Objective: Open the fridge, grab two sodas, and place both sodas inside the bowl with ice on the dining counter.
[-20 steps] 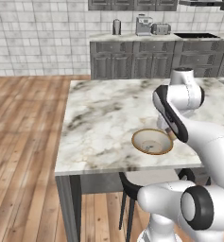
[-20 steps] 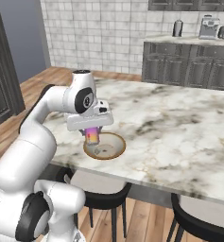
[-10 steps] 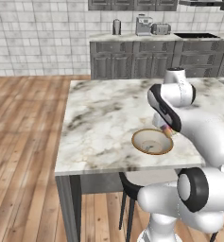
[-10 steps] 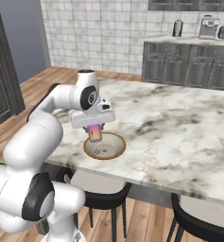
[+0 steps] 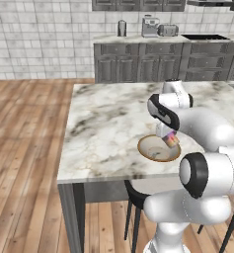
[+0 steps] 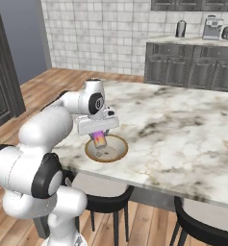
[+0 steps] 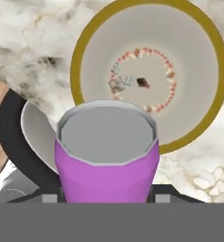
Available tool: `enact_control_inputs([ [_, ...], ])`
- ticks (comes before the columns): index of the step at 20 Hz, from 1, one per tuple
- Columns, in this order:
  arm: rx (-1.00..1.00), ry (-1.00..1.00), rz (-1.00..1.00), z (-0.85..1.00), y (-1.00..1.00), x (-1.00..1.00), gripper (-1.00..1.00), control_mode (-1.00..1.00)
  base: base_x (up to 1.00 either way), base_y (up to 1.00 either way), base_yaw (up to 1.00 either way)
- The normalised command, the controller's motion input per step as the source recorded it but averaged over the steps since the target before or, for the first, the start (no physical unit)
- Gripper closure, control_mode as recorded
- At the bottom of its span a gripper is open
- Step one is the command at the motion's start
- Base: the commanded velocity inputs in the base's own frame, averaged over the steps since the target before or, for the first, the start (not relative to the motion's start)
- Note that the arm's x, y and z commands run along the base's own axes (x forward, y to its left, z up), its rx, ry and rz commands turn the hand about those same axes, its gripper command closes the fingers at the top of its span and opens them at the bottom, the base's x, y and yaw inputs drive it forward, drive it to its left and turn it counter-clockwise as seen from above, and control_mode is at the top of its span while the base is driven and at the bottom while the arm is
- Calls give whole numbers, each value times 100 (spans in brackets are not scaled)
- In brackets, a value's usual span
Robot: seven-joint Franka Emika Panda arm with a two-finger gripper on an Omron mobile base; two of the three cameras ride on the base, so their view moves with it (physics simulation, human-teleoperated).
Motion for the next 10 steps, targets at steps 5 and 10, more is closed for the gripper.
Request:
enact_control_inputs([
  [5,0,9,13,-31,-4,33,100,-100,0,0,0],
  [10,0,4,14,-12,-7,28,100,-100,0,0,0],
])
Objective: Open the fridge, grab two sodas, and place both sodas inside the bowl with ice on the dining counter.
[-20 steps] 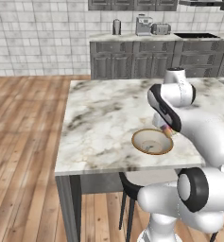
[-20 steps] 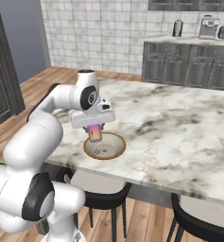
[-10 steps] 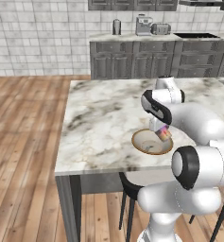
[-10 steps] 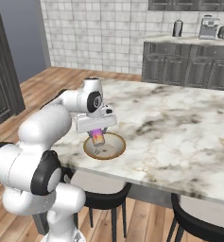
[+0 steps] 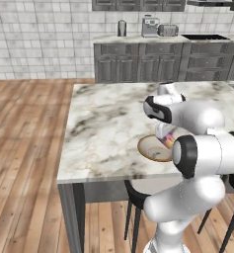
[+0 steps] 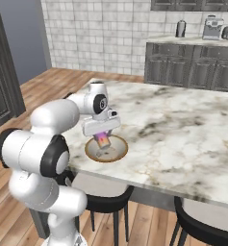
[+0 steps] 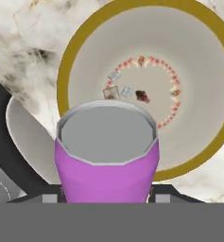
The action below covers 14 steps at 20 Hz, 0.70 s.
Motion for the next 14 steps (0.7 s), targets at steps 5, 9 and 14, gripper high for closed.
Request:
enact_control_inputs([
  [5,0,5,14,-12,-1,33,100,-100,0,0,0],
  [9,0,3,13,-29,0,15,100,-100,0,0,0],
  [14,0,1,13,-27,-1,11,100,-100,0,0,0],
])
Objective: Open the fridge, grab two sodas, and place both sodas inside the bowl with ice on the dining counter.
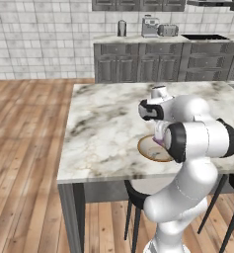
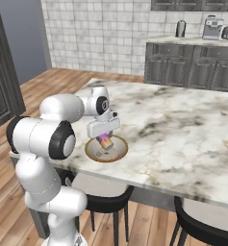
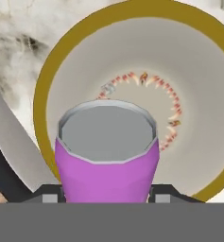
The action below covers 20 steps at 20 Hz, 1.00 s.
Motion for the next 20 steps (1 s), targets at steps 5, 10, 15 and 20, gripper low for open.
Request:
enact_control_inputs([
  [5,1,4,13,-21,-2,26,100,-100,0,0,0],
  [10,2,1,13,-18,-8,19,100,-100,0,0,0],
  [15,2,0,12,-20,-10,11,100,-100,0,0,0],
  [20,2,0,10,-21,-5,4,100,-100,0,0,0],
])
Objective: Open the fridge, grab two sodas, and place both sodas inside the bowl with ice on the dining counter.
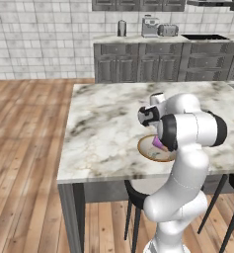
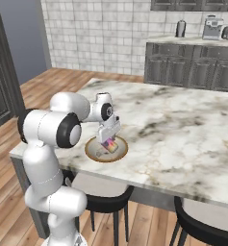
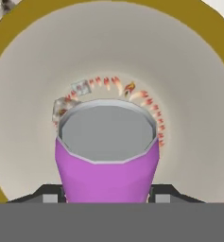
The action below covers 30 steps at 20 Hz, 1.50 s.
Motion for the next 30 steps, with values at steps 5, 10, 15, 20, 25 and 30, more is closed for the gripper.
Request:
enact_control_inputs([
  [5,0,0,10,-22,0,1,100,-100,0,0,0],
  [10,0,0,10,-21,0,0,100,-100,0,0,0],
  [15,0,-5,9,-8,-1,0,-100,-100,0,0,0],
  [20,0,-10,8,4,-5,-5,-100,-100,0,0,0],
  [25,0,-5,1,25,0,-15,-100,-100,0,0,0],
  [30,0,-4,0,48,0,-16,-100,-100,0,0,0],
])
